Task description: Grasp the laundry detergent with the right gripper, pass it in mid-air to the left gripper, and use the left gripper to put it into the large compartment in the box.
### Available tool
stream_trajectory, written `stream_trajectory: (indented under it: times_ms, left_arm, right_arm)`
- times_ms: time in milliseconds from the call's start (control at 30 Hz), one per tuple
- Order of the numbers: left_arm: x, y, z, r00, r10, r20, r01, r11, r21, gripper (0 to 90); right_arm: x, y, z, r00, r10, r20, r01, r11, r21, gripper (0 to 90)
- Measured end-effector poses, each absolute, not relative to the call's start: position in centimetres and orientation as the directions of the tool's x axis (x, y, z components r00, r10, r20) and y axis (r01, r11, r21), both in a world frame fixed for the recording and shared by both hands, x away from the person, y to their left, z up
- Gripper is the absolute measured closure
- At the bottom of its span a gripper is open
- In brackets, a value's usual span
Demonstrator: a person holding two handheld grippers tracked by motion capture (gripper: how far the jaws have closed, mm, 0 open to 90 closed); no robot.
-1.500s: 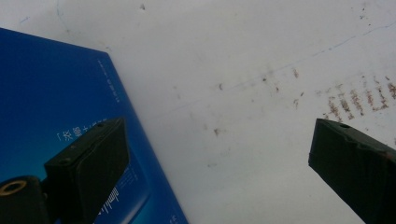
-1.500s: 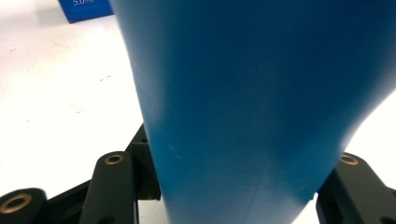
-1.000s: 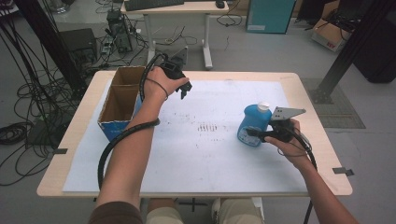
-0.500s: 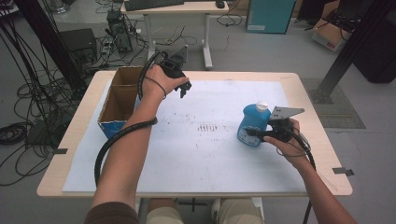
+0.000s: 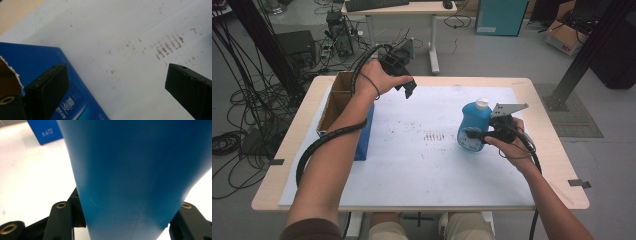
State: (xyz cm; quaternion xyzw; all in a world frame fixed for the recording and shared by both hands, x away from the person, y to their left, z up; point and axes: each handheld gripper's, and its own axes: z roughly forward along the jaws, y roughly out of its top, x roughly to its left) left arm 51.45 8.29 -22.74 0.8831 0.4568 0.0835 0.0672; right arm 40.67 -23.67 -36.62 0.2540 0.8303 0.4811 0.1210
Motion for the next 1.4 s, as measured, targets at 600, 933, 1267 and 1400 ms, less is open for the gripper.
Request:
stream_trajectory:
  times_ms: [600,933,1267,1400]
  left_arm:
    - [49.4,9.5,-17.8,0.792,0.604,0.09,0.585,-0.793,0.169,6.1]
    - [48.6,9.9,-16.0,0.865,0.498,0.061,0.483,-0.859,0.167,5.4]
    - [47.0,9.0,-16.2,0.918,0.395,0.044,0.384,-0.91,0.153,5.5]
    - [46.4,8.6,-16.6,0.929,0.368,0.051,0.358,-0.923,0.142,5.4]
  right_arm:
    - [44.8,-17.0,-32.4,-0.887,0.456,0.074,0.283,0.41,0.867,44.0]
    - [46.6,-12.9,-31.7,-0.917,0.389,0.087,0.263,0.425,0.866,43.9]
    - [47.3,-8.6,-32.5,-0.954,0.284,0.092,0.216,0.444,0.87,43.8]
    - [47.0,-7.4,-32.9,-0.968,0.239,0.069,0.179,0.475,0.862,43.8]
